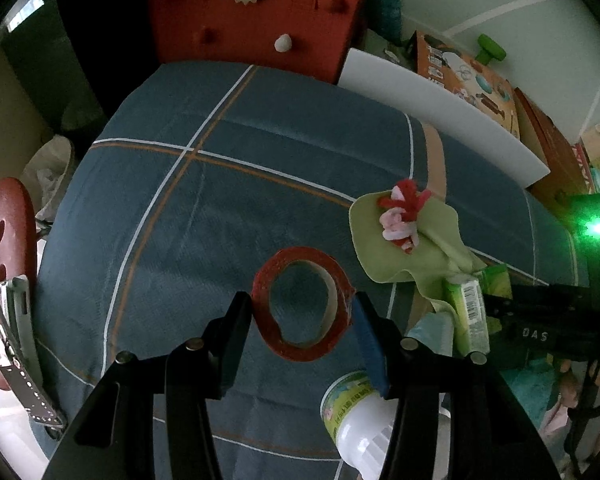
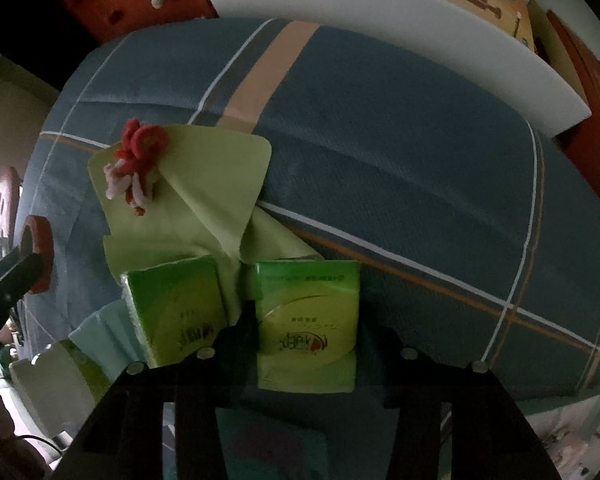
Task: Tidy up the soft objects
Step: 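Grasp the green tissue packet with the right tool while the left tool holds the tape, then carry the tissue packet with the right tool while the left tool carries the tape to the tray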
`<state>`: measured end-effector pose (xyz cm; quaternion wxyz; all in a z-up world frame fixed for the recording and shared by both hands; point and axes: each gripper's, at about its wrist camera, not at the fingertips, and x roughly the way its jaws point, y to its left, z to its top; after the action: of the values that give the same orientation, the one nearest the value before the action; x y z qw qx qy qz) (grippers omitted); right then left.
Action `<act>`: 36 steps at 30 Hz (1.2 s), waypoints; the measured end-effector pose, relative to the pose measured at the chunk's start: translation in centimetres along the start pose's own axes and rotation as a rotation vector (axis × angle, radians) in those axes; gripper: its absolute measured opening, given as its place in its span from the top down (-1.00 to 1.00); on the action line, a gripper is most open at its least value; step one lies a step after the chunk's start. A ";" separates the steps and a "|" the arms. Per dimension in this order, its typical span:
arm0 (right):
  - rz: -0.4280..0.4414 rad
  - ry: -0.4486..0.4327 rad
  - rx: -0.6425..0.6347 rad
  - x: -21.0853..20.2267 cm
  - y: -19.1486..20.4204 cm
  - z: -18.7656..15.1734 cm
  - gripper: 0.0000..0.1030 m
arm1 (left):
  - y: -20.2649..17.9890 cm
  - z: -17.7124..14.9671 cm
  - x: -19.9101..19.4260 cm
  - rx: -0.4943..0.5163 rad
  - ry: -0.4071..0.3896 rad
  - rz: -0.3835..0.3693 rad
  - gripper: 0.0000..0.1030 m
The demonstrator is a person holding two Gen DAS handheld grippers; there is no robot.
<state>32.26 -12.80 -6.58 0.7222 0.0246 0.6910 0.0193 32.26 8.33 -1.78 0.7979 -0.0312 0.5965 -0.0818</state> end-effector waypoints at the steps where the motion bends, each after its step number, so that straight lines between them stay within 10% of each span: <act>1: 0.001 -0.002 0.004 -0.4 -0.6 -0.1 0.04 | -0.1 0.0 -0.2 0.000 -0.001 0.001 -0.03; 36: -0.064 -0.172 0.225 -18.0 -16.4 -18.2 0.04 | -17.8 -9.9 -16.0 0.256 -0.146 -0.071 -0.03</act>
<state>13.19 -30.09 9.56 0.7715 0.0851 0.6249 -0.0836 16.75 -6.04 13.18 0.8331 0.0437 0.5202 -0.1827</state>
